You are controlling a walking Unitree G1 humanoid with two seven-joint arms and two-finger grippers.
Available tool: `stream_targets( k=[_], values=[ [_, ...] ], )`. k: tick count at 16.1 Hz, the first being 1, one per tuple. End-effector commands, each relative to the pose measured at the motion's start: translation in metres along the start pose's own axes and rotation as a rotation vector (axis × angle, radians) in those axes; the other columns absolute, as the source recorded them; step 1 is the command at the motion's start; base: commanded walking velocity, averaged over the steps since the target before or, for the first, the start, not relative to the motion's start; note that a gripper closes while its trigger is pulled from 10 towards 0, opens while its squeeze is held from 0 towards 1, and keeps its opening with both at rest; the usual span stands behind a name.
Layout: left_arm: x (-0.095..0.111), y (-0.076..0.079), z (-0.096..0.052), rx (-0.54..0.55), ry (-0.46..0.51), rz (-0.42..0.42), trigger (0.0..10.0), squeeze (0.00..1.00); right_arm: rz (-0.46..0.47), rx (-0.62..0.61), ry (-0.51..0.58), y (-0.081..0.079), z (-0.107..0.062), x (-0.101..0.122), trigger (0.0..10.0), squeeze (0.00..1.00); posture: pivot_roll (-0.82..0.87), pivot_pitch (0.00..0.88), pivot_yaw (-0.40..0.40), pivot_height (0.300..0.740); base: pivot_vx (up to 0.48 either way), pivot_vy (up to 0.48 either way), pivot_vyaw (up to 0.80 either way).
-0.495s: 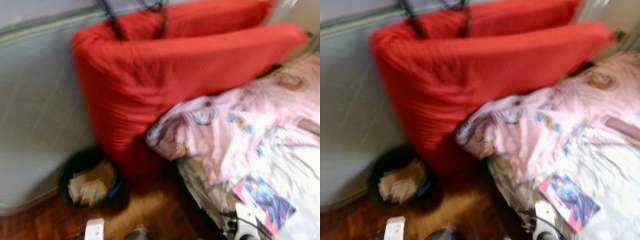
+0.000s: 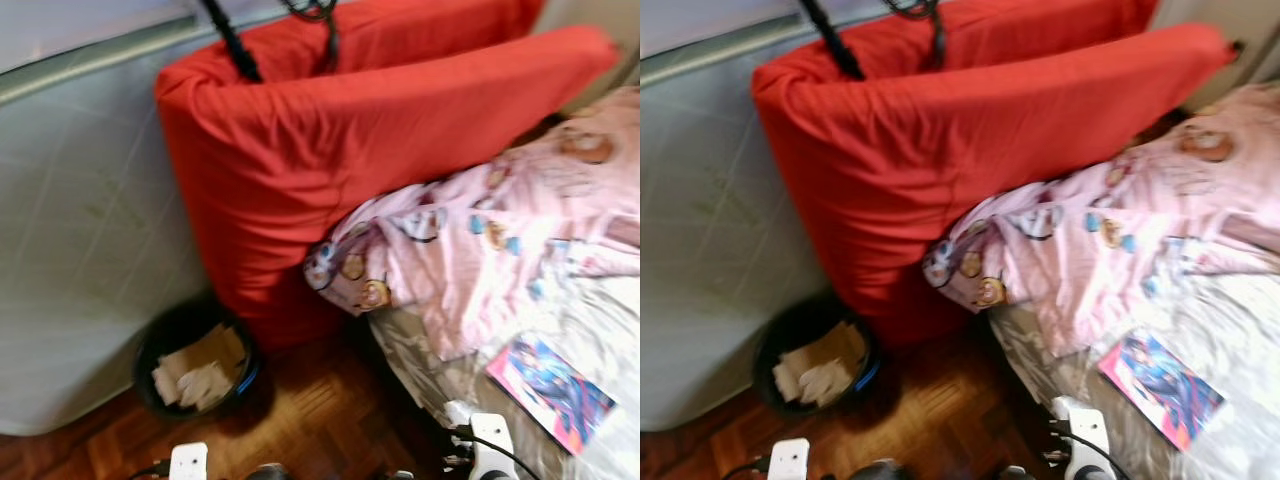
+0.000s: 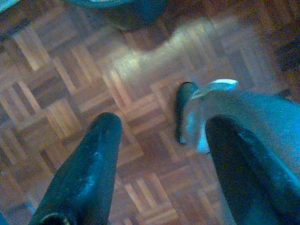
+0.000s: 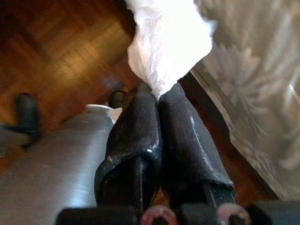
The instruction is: Clean up the room
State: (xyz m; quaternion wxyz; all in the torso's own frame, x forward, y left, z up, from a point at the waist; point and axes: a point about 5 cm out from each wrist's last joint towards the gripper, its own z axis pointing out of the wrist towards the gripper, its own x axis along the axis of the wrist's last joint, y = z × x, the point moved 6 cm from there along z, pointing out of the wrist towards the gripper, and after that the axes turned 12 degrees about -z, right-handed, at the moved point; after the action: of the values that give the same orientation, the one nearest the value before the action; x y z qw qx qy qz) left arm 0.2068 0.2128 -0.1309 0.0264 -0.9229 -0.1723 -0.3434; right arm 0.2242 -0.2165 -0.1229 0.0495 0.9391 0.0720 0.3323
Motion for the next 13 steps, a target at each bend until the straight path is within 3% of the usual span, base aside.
stream_targets(
  k=[1,13],
  values=[
    [-0.0124,-0.0106,-0.0031,0.025,-0.038,-0.011,10.0,0.0,0.014,0.018,-0.031,-0.0081,-0.0013,-0.0105,10.0,0.0,-0.04,0.222,-0.008,0.74,0.0,0.285,0.0],
    [-0.0143,-0.0111,-0.0037,0.026,-0.041,-0.015,10.0,0.0,0.014,0.018,-0.031,-0.0074,-0.0013,-0.0103,10.0,0.0,-0.04,0.222,-0.01,0.74,0.0,0.282,0.0]
  ],
)
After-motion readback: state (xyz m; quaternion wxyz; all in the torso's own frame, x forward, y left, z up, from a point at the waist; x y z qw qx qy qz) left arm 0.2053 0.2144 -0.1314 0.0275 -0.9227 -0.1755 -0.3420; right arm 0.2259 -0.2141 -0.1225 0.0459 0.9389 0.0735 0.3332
